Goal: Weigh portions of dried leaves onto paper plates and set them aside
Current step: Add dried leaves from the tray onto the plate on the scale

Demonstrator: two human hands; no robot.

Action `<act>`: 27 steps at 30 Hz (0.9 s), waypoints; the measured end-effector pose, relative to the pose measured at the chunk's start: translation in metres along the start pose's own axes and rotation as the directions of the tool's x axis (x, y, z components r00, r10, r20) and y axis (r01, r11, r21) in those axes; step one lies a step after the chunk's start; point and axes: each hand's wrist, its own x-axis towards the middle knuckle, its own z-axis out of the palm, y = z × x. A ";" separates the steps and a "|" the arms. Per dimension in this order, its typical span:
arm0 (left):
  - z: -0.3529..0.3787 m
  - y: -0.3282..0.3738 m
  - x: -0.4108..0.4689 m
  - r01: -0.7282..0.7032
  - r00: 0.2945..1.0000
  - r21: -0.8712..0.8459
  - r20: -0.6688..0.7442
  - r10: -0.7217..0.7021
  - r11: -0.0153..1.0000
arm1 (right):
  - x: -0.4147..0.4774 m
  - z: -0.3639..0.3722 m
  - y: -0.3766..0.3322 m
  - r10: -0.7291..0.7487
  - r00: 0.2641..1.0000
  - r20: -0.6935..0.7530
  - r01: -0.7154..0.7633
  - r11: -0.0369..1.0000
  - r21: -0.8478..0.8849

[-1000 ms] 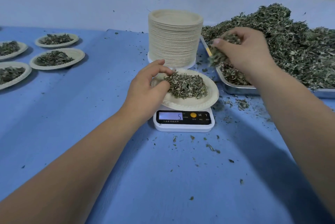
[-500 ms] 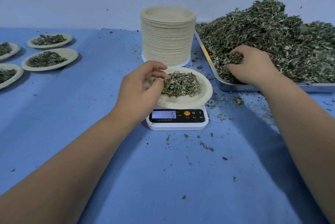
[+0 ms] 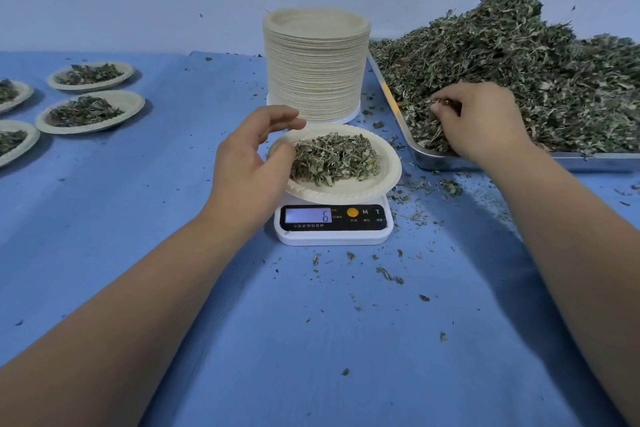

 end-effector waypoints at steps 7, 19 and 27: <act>-0.001 0.000 0.001 0.057 0.997 -0.004 -0.050 -0.057 0.998 | 0.000 0.003 0.002 0.046 0.991 -0.124 -0.032 0.993 0.110; 0.000 -0.002 0.003 0.121 0.991 -0.026 -0.050 -0.122 0.992 | -0.003 0.001 -0.002 0.061 0.972 -0.229 -0.020 0.984 0.176; 0.001 -0.005 0.004 0.142 0.989 -0.051 -0.040 -0.145 0.988 | -0.009 -0.005 -0.016 0.123 0.963 -0.240 -0.043 0.948 0.316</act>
